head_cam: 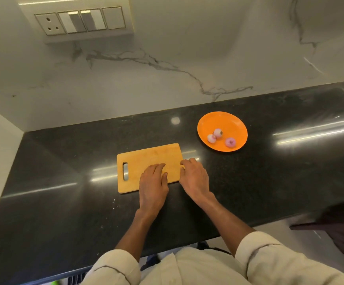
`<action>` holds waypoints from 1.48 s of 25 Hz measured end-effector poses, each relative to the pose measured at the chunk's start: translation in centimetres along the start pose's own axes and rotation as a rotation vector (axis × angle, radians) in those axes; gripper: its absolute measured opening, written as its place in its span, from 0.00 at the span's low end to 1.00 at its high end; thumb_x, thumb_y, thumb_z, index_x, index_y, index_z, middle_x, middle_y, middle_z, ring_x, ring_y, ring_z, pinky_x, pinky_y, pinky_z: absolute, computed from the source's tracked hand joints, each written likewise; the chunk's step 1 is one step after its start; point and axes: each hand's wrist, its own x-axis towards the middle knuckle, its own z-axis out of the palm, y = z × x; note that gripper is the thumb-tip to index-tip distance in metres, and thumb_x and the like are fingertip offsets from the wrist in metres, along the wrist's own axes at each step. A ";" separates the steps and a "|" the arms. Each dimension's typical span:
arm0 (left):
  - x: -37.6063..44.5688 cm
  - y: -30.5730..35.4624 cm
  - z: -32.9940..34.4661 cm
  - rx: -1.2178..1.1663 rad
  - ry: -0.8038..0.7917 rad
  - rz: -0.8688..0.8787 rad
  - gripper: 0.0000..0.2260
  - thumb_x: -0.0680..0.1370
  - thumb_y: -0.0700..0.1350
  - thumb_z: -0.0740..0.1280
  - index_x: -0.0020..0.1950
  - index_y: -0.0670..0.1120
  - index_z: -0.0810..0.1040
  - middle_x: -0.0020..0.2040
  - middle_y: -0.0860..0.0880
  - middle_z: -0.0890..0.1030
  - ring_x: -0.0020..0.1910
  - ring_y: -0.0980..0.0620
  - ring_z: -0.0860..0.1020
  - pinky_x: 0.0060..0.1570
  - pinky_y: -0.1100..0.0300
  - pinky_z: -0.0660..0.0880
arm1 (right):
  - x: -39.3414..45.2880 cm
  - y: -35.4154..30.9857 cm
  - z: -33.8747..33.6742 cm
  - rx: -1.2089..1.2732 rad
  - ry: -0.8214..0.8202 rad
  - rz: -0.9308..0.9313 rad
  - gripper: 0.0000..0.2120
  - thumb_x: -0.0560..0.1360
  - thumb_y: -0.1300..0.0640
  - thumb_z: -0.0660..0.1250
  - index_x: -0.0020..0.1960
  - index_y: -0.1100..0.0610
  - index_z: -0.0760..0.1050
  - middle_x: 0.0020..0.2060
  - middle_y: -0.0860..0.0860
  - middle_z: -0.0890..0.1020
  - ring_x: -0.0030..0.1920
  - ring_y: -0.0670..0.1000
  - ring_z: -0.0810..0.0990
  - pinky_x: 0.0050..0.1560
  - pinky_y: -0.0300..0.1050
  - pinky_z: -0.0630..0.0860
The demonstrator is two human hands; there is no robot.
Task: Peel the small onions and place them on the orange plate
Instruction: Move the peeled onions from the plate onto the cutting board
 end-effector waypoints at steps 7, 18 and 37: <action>3.4 3.5 3.3 0.042 -0.122 0.072 0.17 0.84 0.44 0.67 0.73 0.47 0.79 0.75 0.46 0.76 0.77 0.47 0.71 0.77 0.47 0.70 | 2.8 5.2 -2.0 0.148 -0.082 0.131 0.10 0.83 0.57 0.66 0.61 0.50 0.83 0.54 0.48 0.86 0.55 0.50 0.84 0.56 0.50 0.83; 4.1 9.9 7.7 -0.095 -0.063 0.063 0.08 0.85 0.51 0.67 0.59 0.50 0.83 0.54 0.54 0.82 0.54 0.56 0.79 0.55 0.60 0.75 | 4.1 11.7 -4.6 0.366 0.121 0.247 0.10 0.82 0.59 0.68 0.62 0.51 0.81 0.56 0.48 0.83 0.56 0.50 0.82 0.56 0.49 0.80; 7.6 9.2 9.9 0.082 -0.242 0.053 0.28 0.88 0.55 0.57 0.87 0.53 0.54 0.89 0.52 0.49 0.87 0.51 0.44 0.85 0.40 0.44 | 7.3 11.3 -3.7 0.486 0.208 0.128 0.22 0.77 0.51 0.76 0.68 0.49 0.74 0.57 0.45 0.81 0.57 0.48 0.78 0.55 0.47 0.78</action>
